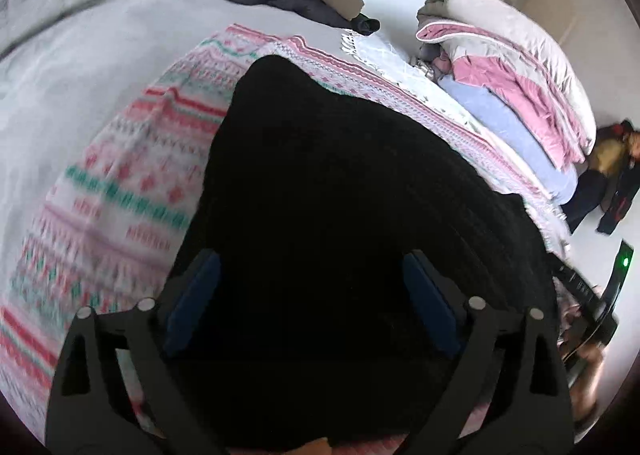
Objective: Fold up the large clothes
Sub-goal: 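Lower the folded end onto the coat and open both grippers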
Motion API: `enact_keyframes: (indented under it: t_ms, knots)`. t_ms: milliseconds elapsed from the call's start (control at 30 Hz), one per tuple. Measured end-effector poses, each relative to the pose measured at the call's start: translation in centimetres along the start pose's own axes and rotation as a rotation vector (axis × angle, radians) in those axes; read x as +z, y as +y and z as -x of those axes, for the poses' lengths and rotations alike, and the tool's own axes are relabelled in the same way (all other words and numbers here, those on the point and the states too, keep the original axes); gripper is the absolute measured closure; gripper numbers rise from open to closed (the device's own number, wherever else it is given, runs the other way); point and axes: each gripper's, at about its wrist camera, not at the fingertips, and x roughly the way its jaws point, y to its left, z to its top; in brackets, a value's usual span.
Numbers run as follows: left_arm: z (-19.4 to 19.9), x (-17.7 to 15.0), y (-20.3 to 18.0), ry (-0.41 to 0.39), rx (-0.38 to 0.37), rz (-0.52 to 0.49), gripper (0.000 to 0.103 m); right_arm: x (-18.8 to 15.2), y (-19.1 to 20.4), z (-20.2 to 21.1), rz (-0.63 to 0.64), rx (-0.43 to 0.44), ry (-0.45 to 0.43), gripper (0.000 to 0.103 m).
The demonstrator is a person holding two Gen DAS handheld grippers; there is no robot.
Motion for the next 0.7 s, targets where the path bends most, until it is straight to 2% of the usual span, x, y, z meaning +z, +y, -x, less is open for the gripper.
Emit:
enact_keyframes:
  t_ms: [133,233,433,633,700]
  knots:
    - [1.8,-2.0,1.2,-0.014,-0.056,0.066,0.010,-2.4,3.9,3.4,0.120,0.029,-0.068,0.024]
    - [2.3,-2.9,2.4,-0.040,-0.055,0.079,0.010,-3.9,6.7,4.3,0.184,0.071,-0.097,0.023]
    - [3.0,-3.0,2.8,-0.026,-0.096,0.073,0.010,-5.9,10.2,3.9,0.224,0.145,-0.037,0.022]
    - [4.3,-2.7,4.0,-0.067,-0.023,0.103,0.009,-6.7,12.7,5.1,0.270,0.167,-0.073,0.022]
    - [4.4,-2.7,4.6,-0.061,-0.026,0.120,0.009,-6.6,13.0,5.1,0.265,0.180,-0.074,0.022]
